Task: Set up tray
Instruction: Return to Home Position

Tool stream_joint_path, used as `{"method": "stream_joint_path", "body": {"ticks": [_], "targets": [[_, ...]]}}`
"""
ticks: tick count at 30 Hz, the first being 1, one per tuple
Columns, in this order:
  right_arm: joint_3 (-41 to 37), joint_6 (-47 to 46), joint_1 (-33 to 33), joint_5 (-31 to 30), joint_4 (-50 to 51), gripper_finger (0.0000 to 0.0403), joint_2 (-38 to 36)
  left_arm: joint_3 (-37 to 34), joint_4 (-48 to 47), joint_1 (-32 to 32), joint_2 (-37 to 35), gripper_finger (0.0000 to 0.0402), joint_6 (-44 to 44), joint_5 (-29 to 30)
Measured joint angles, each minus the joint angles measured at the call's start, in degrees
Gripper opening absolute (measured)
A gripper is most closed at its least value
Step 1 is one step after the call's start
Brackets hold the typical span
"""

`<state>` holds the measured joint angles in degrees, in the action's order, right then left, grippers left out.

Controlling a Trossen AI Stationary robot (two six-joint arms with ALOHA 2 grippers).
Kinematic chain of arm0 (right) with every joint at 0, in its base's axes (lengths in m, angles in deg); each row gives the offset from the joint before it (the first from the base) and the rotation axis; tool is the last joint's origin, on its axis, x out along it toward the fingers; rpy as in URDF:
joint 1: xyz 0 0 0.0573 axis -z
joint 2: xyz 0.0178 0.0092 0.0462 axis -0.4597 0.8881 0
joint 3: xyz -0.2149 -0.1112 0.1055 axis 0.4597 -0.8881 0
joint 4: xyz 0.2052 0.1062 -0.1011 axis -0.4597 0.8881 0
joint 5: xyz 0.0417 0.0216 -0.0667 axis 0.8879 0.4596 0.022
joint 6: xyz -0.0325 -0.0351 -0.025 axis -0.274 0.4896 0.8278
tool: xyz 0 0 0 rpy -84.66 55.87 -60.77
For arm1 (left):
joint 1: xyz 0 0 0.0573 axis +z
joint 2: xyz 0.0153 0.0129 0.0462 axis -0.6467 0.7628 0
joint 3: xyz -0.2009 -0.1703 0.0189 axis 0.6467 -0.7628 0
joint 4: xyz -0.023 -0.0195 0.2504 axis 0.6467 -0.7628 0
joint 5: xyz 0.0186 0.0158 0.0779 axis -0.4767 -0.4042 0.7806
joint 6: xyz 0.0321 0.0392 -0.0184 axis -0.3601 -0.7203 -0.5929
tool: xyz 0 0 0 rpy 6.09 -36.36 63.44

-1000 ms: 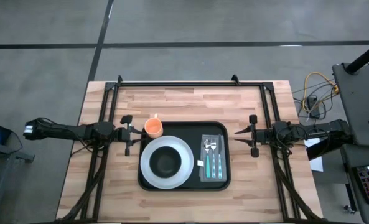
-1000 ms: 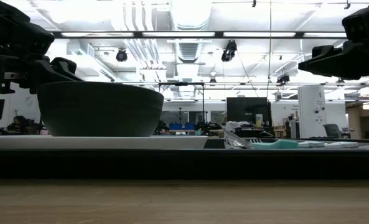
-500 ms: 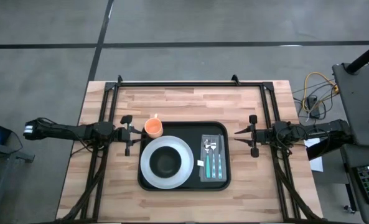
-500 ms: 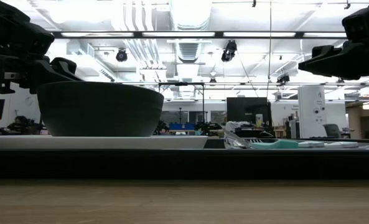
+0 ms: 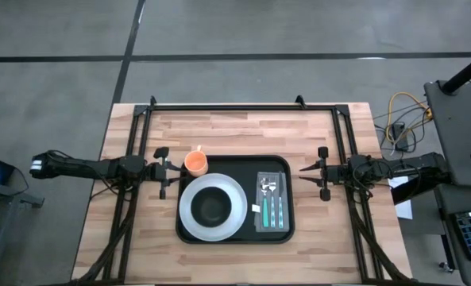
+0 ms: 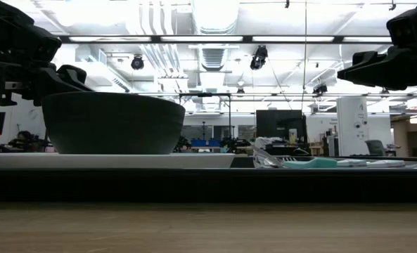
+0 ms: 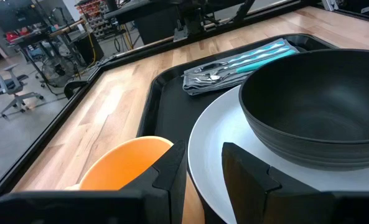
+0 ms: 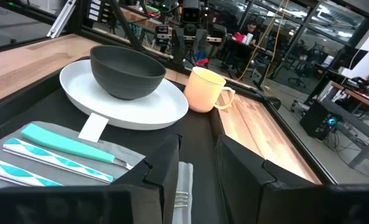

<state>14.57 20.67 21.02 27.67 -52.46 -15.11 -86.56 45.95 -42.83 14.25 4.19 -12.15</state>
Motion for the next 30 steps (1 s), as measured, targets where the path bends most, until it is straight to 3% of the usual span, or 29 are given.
{"method": "stream_joint_path", "body": {"ticks": [30], "targets": [[0.0,0.0,0.0,-0.01,0.01,0.0095,0.0,0.0,0.0,-0.01,0.01,0.0084,0.0,0.0]]}}
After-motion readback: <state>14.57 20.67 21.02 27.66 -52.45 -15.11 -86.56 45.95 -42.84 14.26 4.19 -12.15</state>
